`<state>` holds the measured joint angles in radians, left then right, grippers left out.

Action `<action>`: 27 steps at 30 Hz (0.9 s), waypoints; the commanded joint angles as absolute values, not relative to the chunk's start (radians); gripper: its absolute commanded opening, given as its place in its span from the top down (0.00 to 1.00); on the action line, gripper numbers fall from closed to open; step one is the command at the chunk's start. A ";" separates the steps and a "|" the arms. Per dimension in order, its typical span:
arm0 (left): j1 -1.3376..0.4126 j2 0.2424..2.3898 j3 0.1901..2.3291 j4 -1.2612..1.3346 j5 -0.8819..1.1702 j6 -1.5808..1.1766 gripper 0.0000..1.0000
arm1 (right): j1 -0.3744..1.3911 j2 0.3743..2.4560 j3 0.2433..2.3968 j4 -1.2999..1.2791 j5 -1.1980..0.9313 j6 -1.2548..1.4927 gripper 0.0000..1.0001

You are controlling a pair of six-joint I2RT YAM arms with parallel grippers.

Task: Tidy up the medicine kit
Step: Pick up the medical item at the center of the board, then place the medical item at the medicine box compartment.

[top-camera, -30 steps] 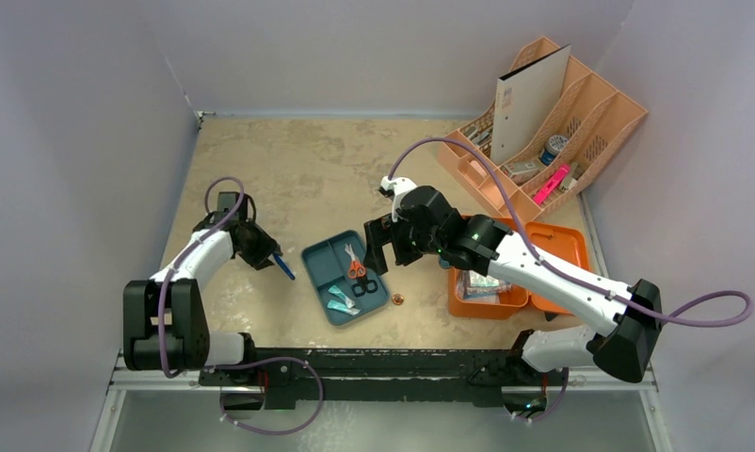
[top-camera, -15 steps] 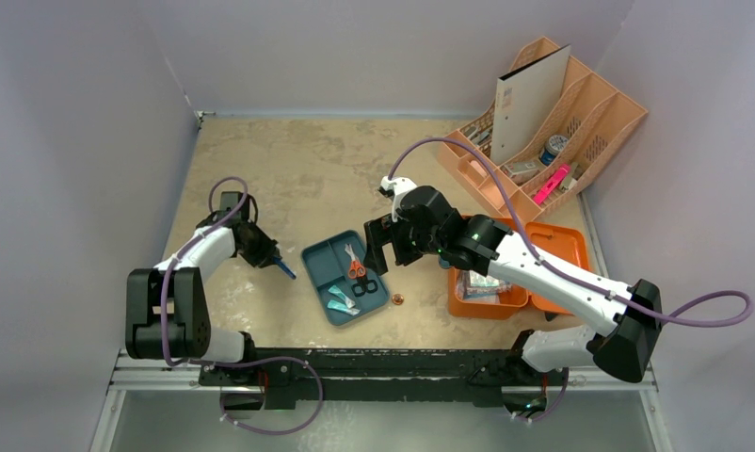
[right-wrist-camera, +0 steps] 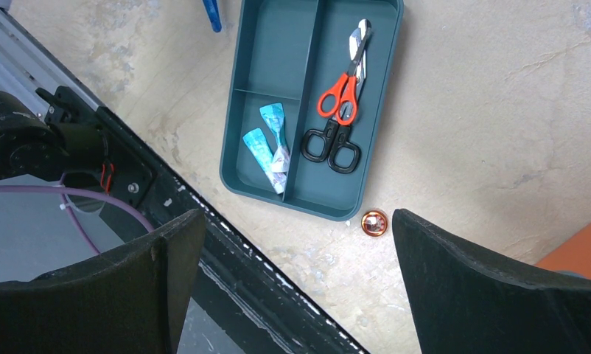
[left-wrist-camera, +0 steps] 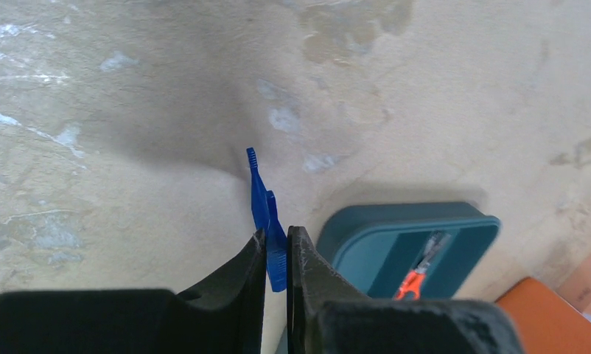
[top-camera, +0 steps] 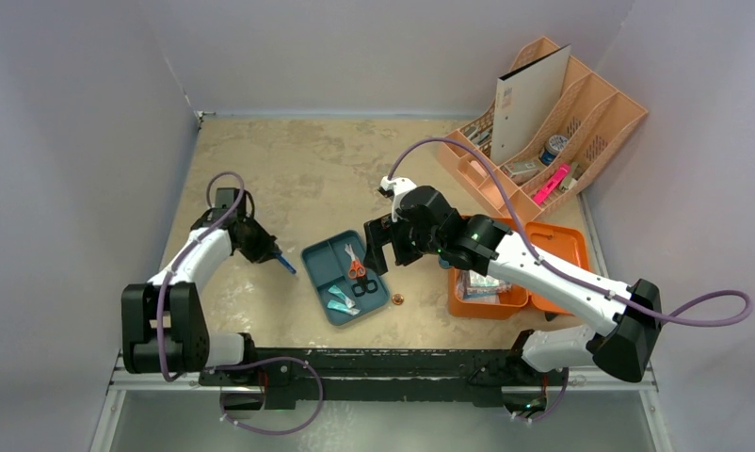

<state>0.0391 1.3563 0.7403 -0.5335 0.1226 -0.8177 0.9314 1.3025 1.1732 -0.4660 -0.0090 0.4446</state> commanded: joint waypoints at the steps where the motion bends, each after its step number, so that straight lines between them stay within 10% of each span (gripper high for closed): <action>1: 0.044 1.268 0.810 -0.534 0.195 -0.791 0.97 | 0.938 1.288 1.191 -0.477 0.007 0.432 0.01; 13: -0.018 1.135 0.815 -0.379 0.564 -0.827 0.96 | 0.937 1.264 1.190 -0.535 0.053 0.420 0.01; 27: -0.380 1.190 0.697 -0.116 0.411 -1.025 0.97 | 0.937 1.223 1.180 -0.583 0.135 0.422 0.01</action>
<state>-0.3302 1.1584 0.7227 -0.2436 0.4694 -0.9619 0.9314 1.2713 1.1736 -0.5552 0.0872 0.4255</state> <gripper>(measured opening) 0.106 0.987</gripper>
